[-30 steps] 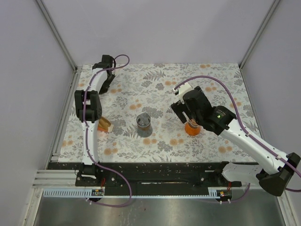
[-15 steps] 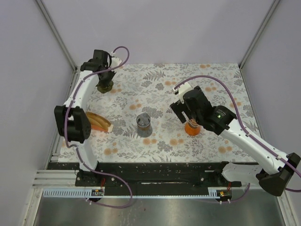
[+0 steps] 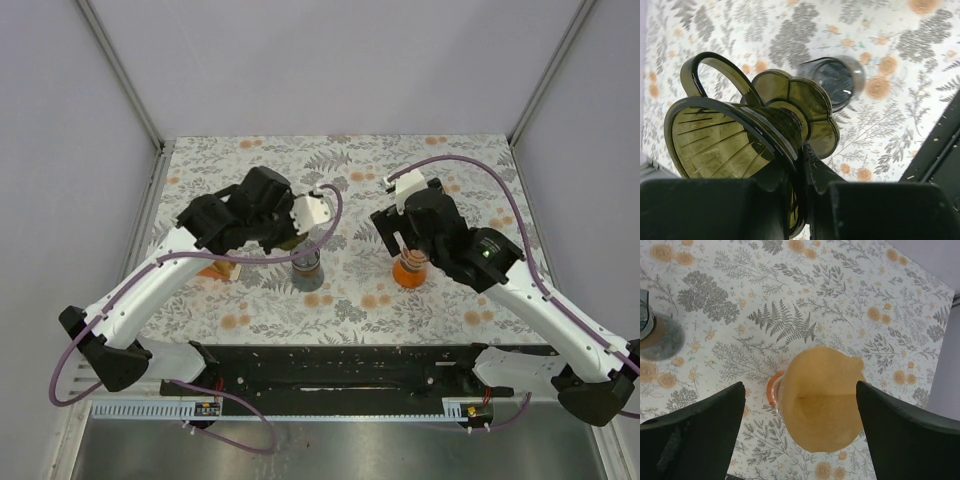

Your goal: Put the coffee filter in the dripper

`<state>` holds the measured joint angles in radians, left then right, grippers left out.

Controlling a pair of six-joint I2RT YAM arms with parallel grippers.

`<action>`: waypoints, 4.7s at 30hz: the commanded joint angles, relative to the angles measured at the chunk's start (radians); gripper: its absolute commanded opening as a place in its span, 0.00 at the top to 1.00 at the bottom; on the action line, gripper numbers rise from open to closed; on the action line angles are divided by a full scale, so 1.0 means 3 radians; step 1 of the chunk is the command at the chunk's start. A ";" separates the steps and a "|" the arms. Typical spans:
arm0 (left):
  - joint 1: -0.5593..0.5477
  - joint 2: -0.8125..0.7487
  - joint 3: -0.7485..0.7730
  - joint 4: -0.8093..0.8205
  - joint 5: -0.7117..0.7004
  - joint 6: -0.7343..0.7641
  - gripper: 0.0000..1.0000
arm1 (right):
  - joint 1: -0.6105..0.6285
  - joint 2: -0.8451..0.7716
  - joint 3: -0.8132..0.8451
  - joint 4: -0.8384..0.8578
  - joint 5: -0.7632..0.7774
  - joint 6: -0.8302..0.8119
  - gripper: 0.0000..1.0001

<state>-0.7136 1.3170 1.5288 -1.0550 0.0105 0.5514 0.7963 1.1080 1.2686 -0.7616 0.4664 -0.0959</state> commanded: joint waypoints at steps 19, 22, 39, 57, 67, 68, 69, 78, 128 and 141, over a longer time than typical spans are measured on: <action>-0.0884 0.0360 -0.0509 0.0566 -0.0812 -0.0105 1.00 | -0.0011 -0.0314 0.0097 -0.0105 0.0332 0.0187 0.01; -0.0884 0.0391 -0.0519 0.0576 -0.0751 -0.0095 1.00 | -0.0011 -0.0278 0.0092 -0.0100 0.0322 0.0167 0.01; -0.0889 0.0503 -0.0755 0.0714 -0.0899 -0.0064 0.96 | -0.0011 -0.0262 -0.0005 -0.0043 0.0245 0.0100 0.00; -0.0884 0.0054 -0.0356 0.0439 -0.0664 -0.0130 0.13 | -0.0011 -0.0242 0.0015 -0.0038 0.0158 0.0120 0.01; -0.0251 -0.0575 -0.0131 0.0076 -0.0546 -0.0406 0.02 | -0.0011 -0.0201 0.0107 -0.0033 -0.0092 0.0110 0.01; -0.0073 -0.0631 -0.0166 0.0050 -0.0541 -0.0416 0.02 | -0.0011 -0.0186 0.0138 -0.0028 -0.0143 0.0105 0.01; 0.0086 -0.0688 -0.0192 0.0030 -0.0531 -0.0427 0.02 | -0.0011 -0.0160 0.0179 -0.0023 -0.0189 0.0105 0.01; 0.1508 -0.0760 -0.0596 -0.0093 -0.0138 -0.0228 0.41 | -0.0011 -0.0007 0.0266 0.0125 -0.0562 0.0054 0.04; 0.2159 0.0611 -0.1031 -0.0262 0.0384 0.2513 0.72 | -0.0011 -0.0165 -0.0256 0.0202 -0.0609 -0.0207 0.00; 0.2159 0.0728 -0.1092 -0.0195 0.0124 0.2483 0.71 | -0.0011 -0.0145 -0.0235 0.0197 -0.0649 -0.0166 0.01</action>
<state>-0.0711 1.5070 1.1954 -1.1332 0.0704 1.2869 0.7963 1.0737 1.1847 -0.7269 0.2855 -0.1524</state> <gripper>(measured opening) 0.289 0.993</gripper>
